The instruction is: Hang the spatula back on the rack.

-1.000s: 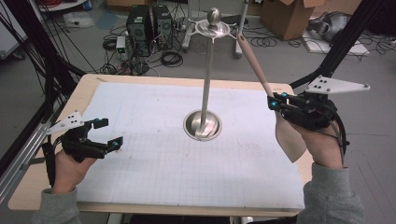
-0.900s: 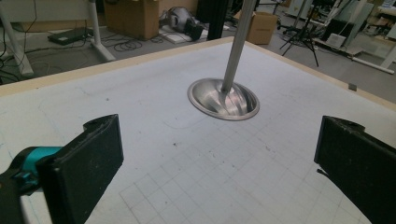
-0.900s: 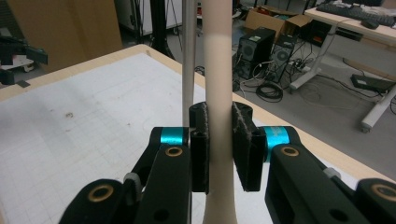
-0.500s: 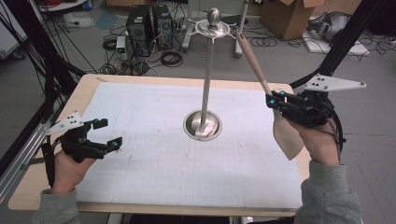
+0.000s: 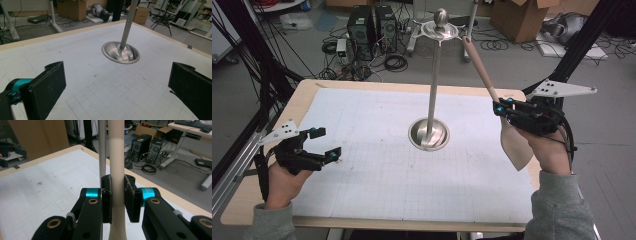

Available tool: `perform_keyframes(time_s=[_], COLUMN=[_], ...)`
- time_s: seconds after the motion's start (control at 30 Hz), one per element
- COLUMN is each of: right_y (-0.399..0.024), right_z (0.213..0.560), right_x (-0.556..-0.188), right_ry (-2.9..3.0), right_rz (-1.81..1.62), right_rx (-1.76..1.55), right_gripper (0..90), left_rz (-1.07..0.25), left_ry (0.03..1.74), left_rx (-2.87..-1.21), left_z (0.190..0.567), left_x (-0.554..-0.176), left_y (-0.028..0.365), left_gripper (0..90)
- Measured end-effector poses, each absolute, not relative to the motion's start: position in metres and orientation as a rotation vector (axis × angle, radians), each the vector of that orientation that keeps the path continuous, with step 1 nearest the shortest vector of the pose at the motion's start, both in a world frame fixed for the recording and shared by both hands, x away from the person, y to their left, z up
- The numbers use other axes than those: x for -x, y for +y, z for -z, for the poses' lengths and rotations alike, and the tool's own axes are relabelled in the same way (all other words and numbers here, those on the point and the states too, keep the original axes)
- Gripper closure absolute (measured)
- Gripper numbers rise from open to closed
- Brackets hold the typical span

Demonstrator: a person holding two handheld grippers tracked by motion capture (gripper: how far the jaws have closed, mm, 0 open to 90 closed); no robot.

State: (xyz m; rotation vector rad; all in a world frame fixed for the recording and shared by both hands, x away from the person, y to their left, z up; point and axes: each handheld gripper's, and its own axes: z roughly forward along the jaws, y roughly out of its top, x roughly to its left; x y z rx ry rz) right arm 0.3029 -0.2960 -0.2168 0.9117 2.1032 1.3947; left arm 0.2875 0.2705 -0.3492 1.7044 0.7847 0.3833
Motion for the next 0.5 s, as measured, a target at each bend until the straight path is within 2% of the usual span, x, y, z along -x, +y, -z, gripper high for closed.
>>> perform_keyframes(time_s=[0.5], right_y=[-0.2865], right_z=[0.2246], right_x=[-0.3108], right_ry=[2.138], right_rz=[-1.382], right_rx=[-0.901], right_gripper=[78.7], left_rz=[-0.392], left_ry=[0.789], left_rx=[-1.707], left_z=[0.3484], left_x=[-0.285], left_y=[0.2707], left_gripper=[1.7])
